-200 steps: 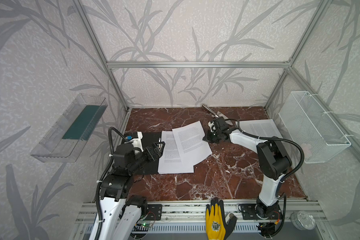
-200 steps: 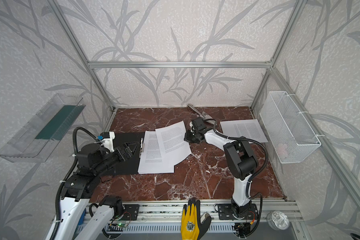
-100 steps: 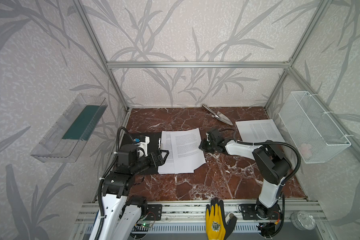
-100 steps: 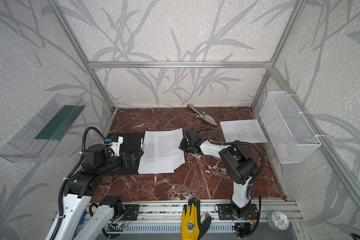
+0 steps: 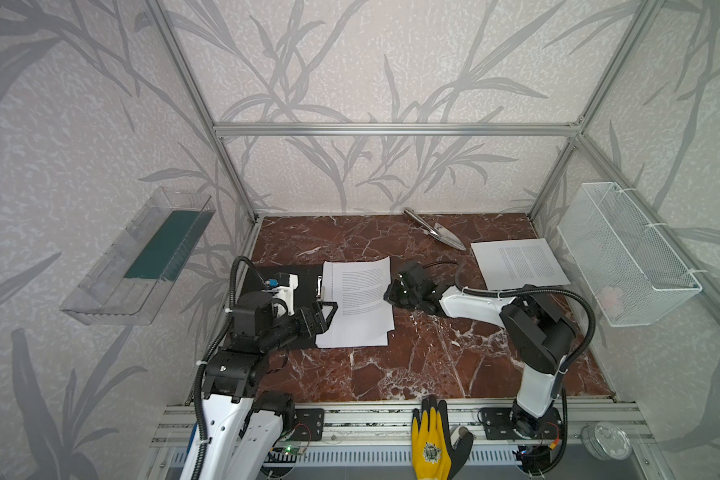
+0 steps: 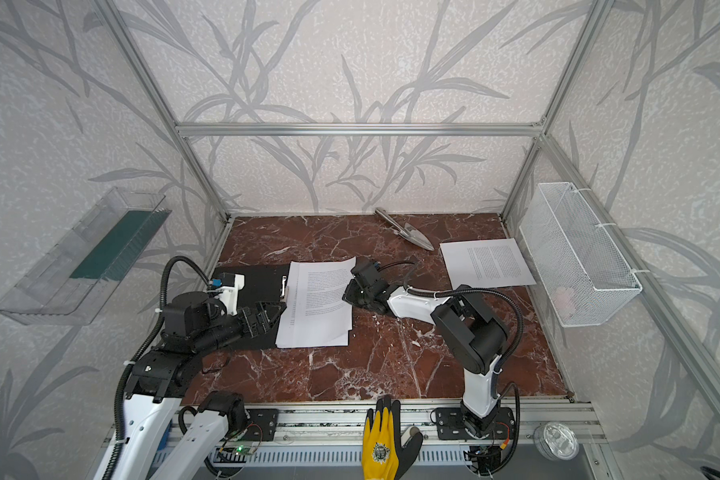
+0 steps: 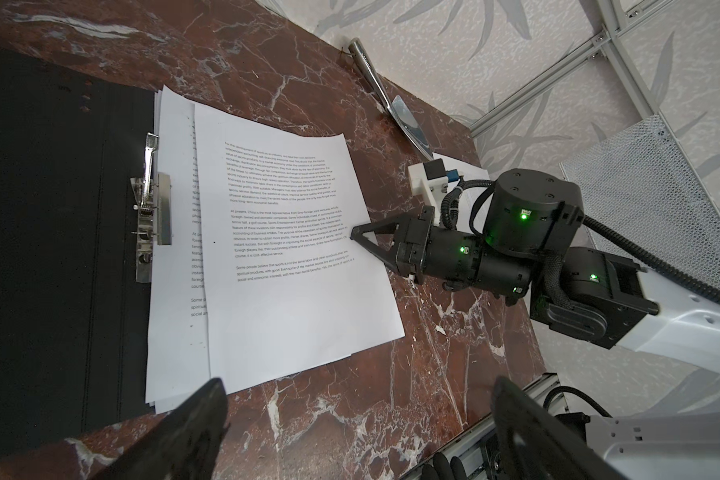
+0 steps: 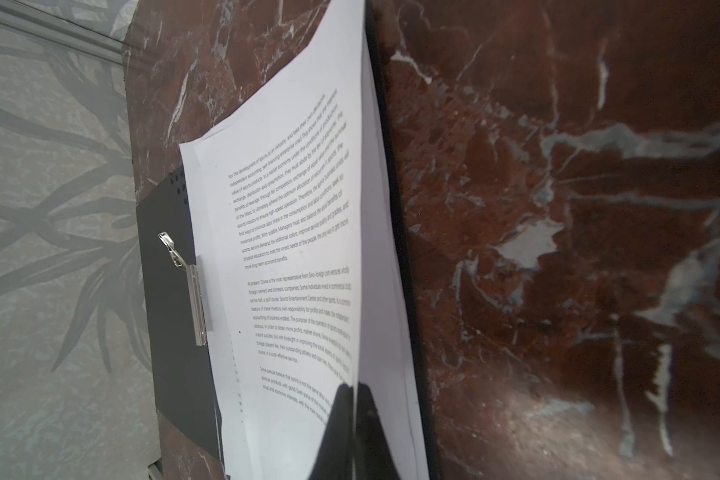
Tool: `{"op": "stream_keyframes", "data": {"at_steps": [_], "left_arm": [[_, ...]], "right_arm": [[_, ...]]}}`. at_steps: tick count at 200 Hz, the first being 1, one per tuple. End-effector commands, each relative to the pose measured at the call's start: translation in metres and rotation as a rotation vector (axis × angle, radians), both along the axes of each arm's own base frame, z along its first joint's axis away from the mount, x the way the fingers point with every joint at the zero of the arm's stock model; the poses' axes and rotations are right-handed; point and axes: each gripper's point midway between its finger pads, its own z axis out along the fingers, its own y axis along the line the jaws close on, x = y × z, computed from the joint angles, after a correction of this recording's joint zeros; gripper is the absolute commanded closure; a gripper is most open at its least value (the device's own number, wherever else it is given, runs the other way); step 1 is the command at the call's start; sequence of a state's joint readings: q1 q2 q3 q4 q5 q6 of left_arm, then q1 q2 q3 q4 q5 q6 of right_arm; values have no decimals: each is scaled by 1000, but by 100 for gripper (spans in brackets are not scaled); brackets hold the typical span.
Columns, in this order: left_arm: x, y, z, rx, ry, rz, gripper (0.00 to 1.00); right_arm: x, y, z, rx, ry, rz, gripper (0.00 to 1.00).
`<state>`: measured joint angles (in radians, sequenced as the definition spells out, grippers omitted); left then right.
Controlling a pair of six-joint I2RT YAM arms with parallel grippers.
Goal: Put the files into the folder
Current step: 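Lay the sheet flat onto the folder stack with the right gripper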
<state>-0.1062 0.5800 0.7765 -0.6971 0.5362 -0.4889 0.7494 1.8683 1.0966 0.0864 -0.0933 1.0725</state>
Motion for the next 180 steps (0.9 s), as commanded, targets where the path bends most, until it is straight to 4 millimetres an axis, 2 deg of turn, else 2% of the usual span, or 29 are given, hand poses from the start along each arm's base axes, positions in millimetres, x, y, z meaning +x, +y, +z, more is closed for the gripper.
{"op": "stream_keyframes", "data": {"at_steps": [1, 108, 180], "left_arm": [[0, 0, 0, 8, -15, -12, 1], [2, 2, 1, -4, -22, 1, 1], [1, 3, 3, -10, -30, 1, 1]], "right_arm": [[7, 5, 1, 16, -7, -65, 100], [-4, 36, 6, 61, 8, -88, 100], [-5, 45, 6, 72, 15, -91, 100]]}}
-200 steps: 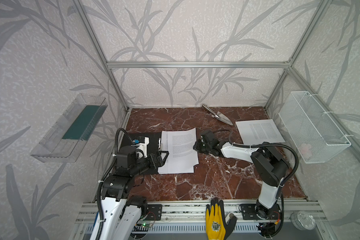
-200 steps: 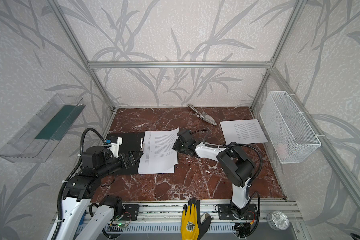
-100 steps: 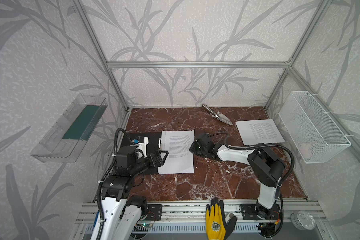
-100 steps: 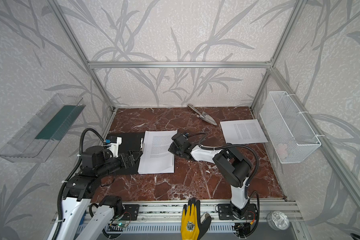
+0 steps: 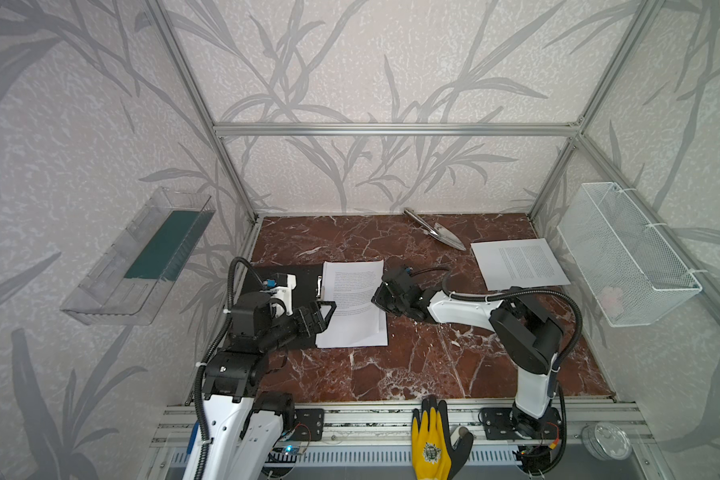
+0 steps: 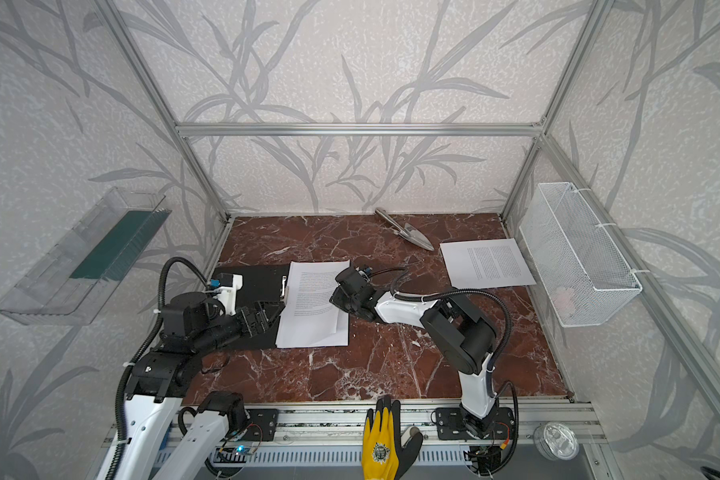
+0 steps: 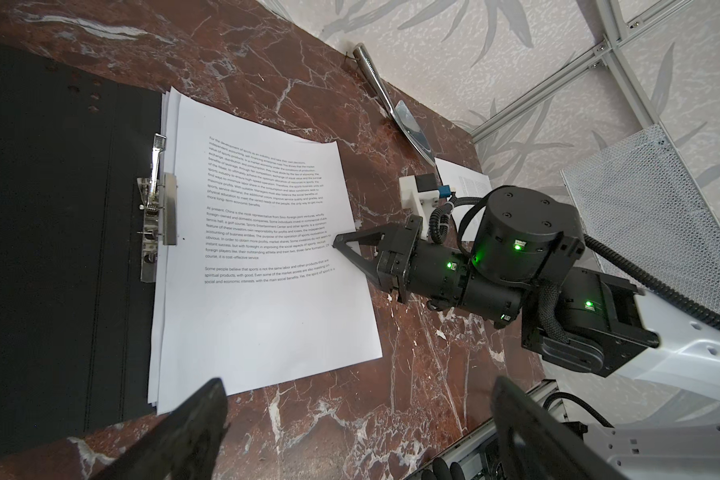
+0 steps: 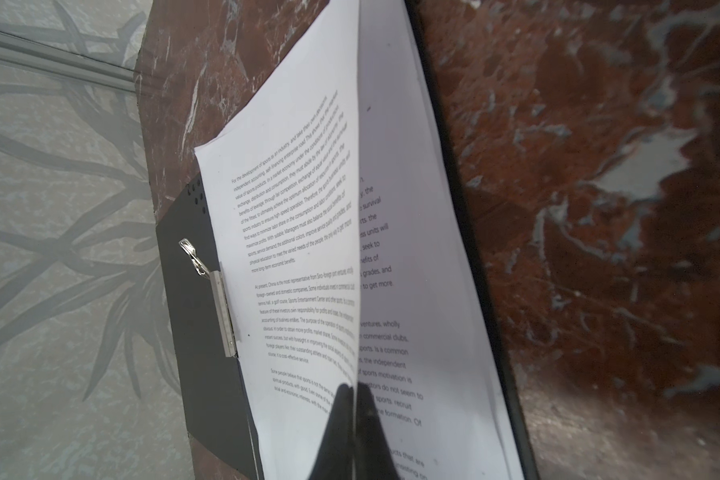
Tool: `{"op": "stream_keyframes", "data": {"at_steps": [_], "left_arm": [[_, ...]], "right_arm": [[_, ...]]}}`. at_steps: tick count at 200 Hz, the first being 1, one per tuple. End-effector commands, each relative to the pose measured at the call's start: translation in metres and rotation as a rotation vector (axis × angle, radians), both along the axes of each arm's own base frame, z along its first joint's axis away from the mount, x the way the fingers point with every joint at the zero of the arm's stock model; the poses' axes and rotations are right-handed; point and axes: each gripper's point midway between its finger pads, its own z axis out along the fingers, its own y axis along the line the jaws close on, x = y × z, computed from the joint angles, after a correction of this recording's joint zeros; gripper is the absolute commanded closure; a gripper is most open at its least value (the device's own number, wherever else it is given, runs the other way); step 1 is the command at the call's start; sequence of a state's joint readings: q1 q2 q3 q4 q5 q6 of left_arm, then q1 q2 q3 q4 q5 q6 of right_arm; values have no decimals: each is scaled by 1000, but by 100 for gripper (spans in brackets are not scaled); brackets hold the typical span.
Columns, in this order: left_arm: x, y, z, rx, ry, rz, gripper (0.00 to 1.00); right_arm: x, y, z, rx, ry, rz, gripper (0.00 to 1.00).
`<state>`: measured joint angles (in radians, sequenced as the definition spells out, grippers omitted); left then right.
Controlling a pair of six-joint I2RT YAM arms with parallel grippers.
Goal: Put the files into the folder
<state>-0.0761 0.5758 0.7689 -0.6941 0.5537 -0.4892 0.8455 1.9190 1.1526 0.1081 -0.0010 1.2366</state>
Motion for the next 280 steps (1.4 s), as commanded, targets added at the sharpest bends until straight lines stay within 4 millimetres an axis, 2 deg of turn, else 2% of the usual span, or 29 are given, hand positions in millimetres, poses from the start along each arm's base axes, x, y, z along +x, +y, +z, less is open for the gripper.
{"op": "stream_keyframes", "data": {"at_steps": [1, 167, 225, 280], "left_arm": [[0, -1, 4, 0, -32, -14, 1], [0, 0, 5, -3, -37, -10, 1], [0, 0, 5, -4, -38, -10, 1], [0, 0, 4, -5, -33, -11, 1]], "right_arm": [[6, 10, 5, 19, -13, -10, 100], [5, 19, -1, 38, -5, 9, 100], [8, 20, -7, 31, 1, 25, 80], [11, 20, -11, 22, 1, 43, 76]]}}
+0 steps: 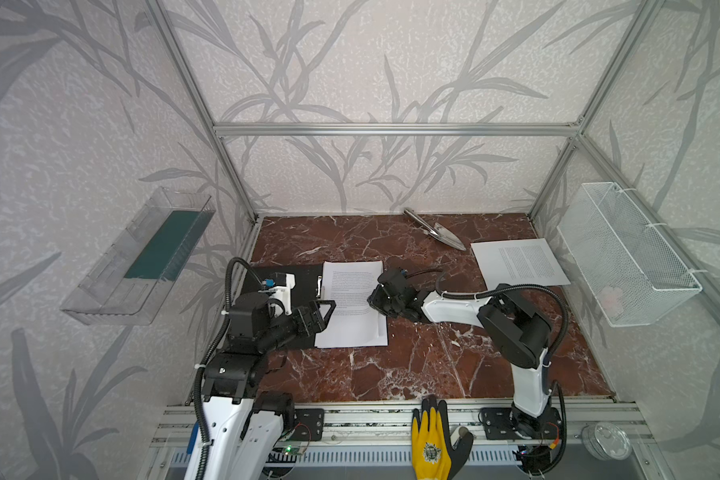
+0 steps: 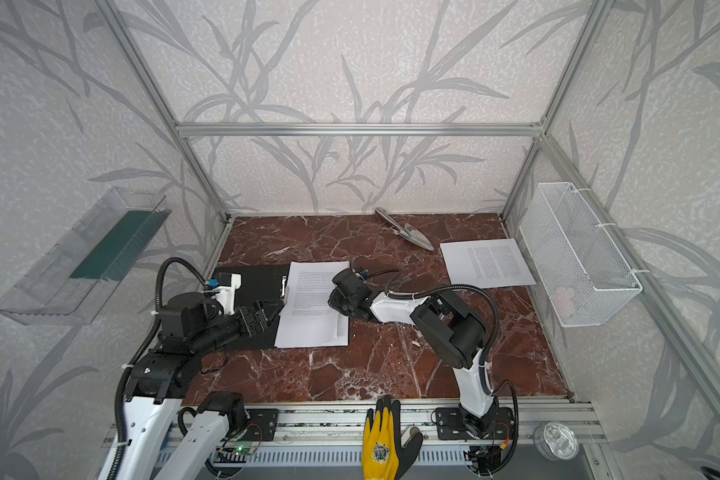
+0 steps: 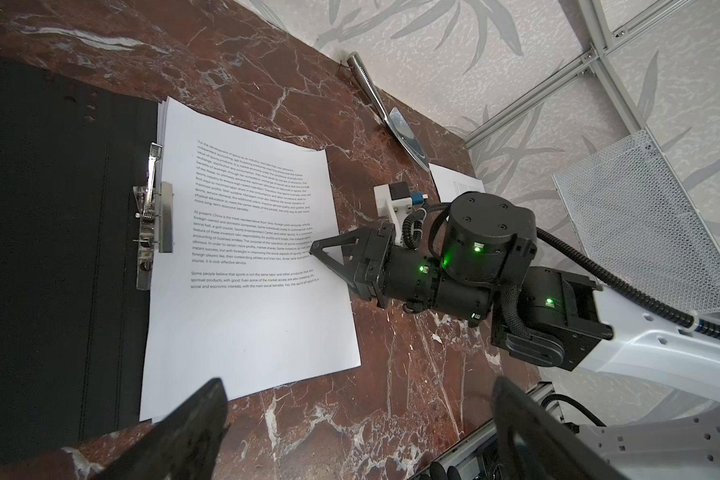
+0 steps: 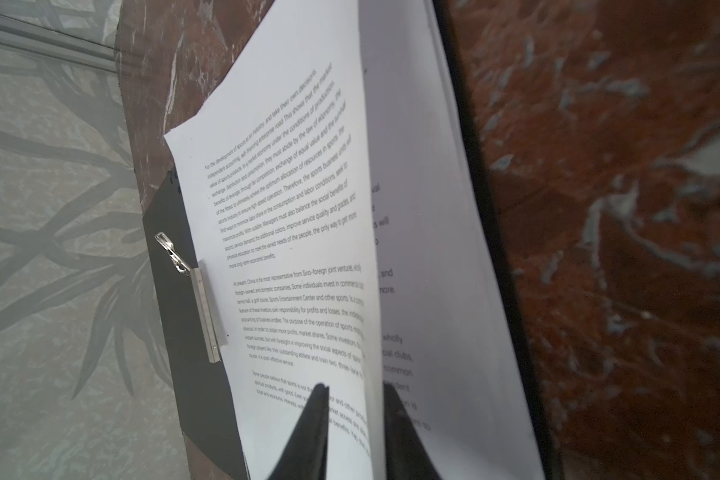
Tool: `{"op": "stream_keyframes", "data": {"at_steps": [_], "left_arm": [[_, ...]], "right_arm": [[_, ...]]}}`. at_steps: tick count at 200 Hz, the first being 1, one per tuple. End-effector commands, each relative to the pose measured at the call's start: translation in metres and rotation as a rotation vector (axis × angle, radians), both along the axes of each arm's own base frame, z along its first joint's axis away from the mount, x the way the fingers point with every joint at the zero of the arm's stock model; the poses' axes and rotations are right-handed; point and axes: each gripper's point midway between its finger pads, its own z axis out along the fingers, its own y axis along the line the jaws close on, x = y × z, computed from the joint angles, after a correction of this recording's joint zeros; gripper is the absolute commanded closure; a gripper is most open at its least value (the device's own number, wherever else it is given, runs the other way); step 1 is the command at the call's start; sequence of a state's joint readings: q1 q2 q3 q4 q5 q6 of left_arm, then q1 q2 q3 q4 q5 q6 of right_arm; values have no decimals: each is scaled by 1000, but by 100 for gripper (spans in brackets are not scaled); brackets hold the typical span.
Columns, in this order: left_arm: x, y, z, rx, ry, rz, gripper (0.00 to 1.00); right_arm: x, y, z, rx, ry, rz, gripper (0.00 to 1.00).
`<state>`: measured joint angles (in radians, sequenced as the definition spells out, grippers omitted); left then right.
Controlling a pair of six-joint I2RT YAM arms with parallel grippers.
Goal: Put the files into the folder
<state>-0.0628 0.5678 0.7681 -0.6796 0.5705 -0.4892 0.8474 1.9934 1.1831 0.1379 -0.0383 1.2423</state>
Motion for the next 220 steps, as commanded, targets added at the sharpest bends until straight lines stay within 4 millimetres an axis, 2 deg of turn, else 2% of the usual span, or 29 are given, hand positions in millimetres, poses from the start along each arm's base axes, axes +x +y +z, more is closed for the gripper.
{"op": "stream_keyframes", "data": {"at_steps": [1, 63, 102, 120, 131, 157, 189, 197, 203, 220], "left_arm": [[0, 0, -1, 6, -14, -9, 1], [1, 2, -1, 12, -9, 2, 1], [6, 8, -5, 14, 12, 37, 1], [8, 8, -8, 8, 36, 41, 1], [11, 8, -10, -3, 48, 47, 1], [27, 10, -18, -69, 79, 109, 1], [55, 14, -45, -143, 133, 199, 1], [62, 17, -53, -137, 156, 230, 1], [67, 19, -59, -135, 166, 252, 1], [82, 25, -76, -138, 189, 317, 1]], "right_arm": [[10, 7, 8, 13, -30, 17, 76], [12, 10, 1, -14, -20, 54, 71], [13, 4, 10, -31, -42, 60, 52], [15, -3, 15, -68, -54, 69, 40], [17, -9, 19, -97, -61, 84, 36], [23, -38, 31, -182, -98, 95, 20], [25, -87, 72, -342, -223, 122, 0], [22, -96, 80, -372, -251, 150, 1], [19, -103, 95, -379, -289, 166, 1], [6, -116, 109, -421, -342, 252, 1]]}}
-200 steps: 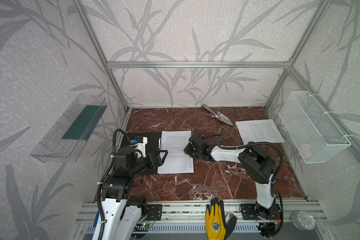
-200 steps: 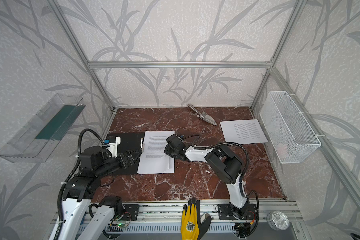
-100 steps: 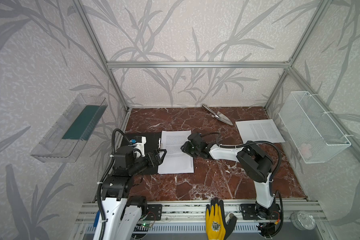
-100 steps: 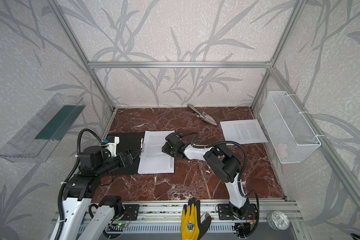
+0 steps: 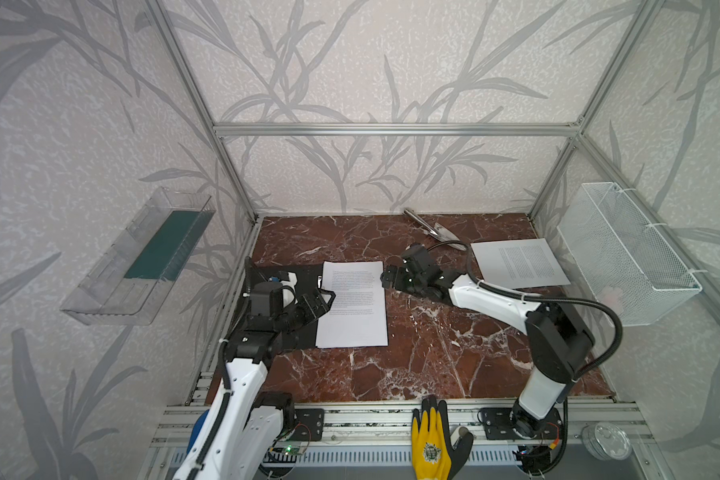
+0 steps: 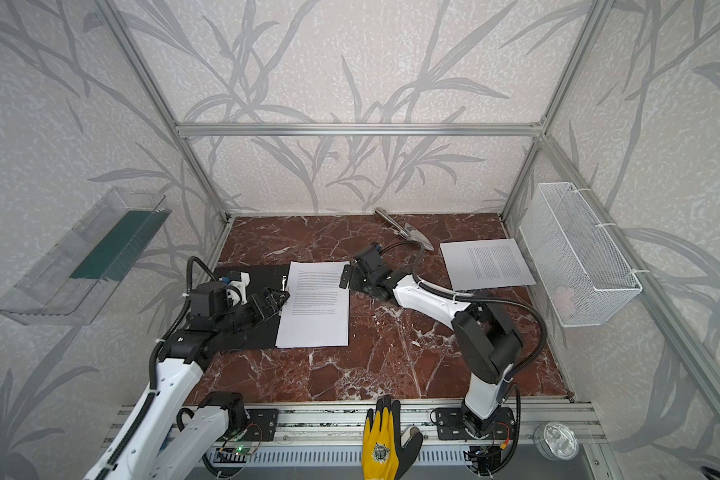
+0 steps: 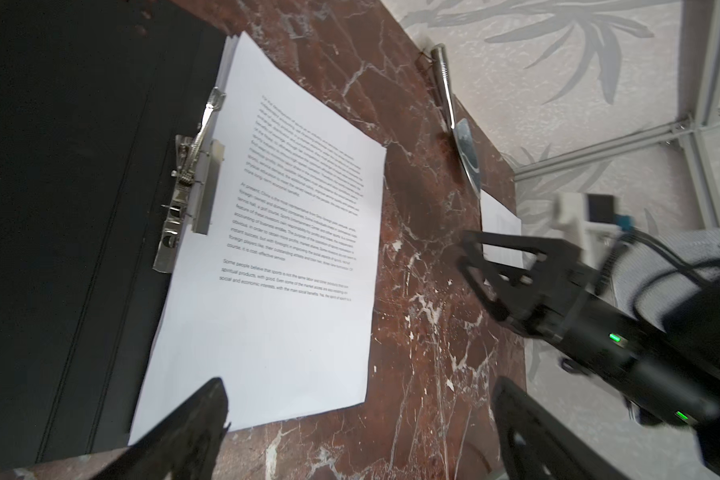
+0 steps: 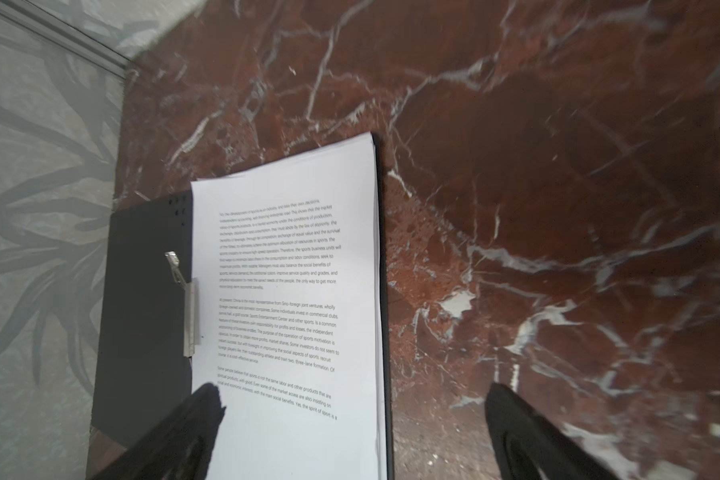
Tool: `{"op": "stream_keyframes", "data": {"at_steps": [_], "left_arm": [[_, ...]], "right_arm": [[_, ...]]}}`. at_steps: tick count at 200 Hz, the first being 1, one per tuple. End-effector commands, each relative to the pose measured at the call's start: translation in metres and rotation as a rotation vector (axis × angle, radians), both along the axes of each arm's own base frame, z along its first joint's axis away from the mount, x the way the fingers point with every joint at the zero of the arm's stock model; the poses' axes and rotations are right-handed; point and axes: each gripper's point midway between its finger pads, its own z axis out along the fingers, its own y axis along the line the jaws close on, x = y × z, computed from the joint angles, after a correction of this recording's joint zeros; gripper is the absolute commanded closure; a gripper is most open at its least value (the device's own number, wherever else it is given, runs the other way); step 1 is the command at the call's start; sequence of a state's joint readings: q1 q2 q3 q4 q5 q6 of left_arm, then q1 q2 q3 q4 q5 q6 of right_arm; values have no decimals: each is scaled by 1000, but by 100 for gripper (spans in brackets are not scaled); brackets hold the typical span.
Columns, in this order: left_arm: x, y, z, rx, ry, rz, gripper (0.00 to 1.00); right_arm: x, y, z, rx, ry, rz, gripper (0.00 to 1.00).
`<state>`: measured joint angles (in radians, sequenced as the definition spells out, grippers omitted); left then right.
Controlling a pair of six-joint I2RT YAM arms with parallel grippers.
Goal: Put the files into the folder
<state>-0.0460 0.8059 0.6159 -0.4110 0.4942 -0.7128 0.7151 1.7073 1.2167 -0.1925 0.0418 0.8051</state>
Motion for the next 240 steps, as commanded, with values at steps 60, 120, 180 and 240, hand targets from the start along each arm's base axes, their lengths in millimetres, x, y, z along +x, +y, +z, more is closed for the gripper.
{"op": "stream_keyframes", "data": {"at_steps": [60, 120, 180, 240], "left_arm": [[74, 44, -50, 125, 91, 292, 1], [108, 53, -76, 160, 180, 285, 1], [119, 43, -108, 164, 219, 187, 1], [110, 29, -134, 128, 247, 135, 1]], "right_arm": [[-71, -71, 6, -153, -73, 276, 1], [-84, -98, -4, -83, -129, 256, 1], [-88, -125, 1, -39, -134, 209, 1], [-90, -131, 10, -49, -161, 192, 1]]}}
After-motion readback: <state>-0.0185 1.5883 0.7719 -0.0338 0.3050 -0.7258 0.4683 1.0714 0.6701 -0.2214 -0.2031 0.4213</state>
